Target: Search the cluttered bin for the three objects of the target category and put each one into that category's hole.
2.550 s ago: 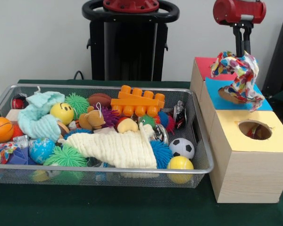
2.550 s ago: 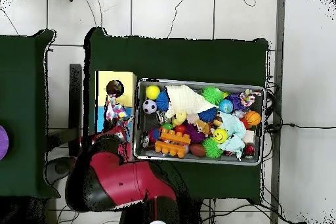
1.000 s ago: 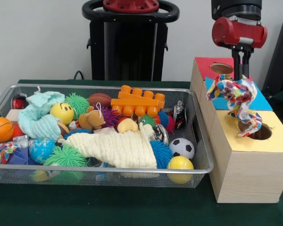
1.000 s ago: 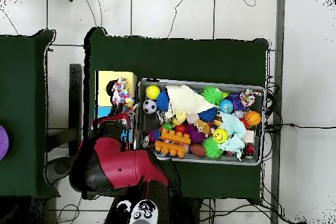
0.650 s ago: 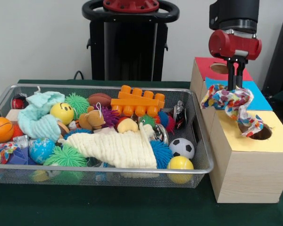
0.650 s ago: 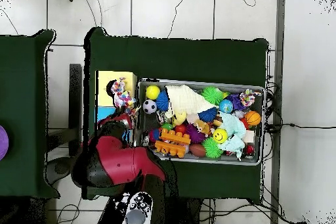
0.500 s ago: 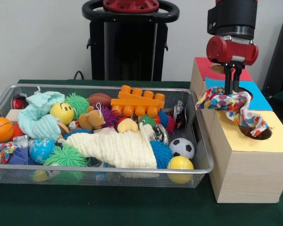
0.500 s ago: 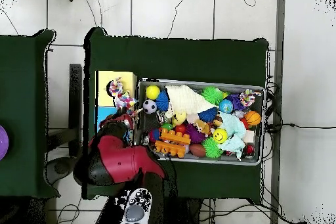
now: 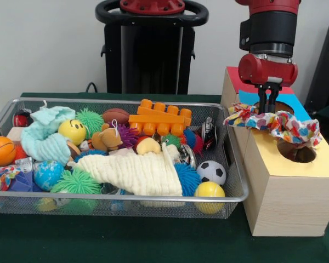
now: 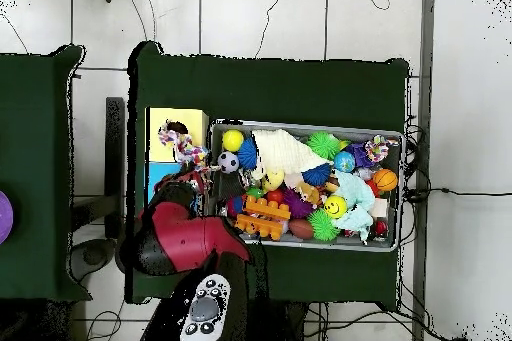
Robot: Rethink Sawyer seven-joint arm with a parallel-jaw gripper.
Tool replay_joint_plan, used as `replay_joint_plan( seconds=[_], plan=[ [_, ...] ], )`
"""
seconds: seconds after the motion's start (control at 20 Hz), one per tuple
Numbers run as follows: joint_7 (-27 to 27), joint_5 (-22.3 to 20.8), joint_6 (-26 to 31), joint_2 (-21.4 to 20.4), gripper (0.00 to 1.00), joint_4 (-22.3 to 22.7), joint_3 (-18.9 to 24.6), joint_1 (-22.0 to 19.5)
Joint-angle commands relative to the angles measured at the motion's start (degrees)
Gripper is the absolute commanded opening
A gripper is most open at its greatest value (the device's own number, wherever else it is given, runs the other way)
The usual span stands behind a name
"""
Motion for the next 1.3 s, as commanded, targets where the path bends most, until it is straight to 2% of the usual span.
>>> replay_joint_plan(
  seconds=[0.05,0.6,1.3],
  plan=[
    [11.3,2.3,-0.8,2.6,0.00,-2.8,4.6,-1.4],
    [11.9,7.8,2.4,1.0,0.00,-5.0,2.5,1.5],
    [11.2,11.5,0.5,2.9,0.00,-6.1,1.4,2.9]
  ],
)
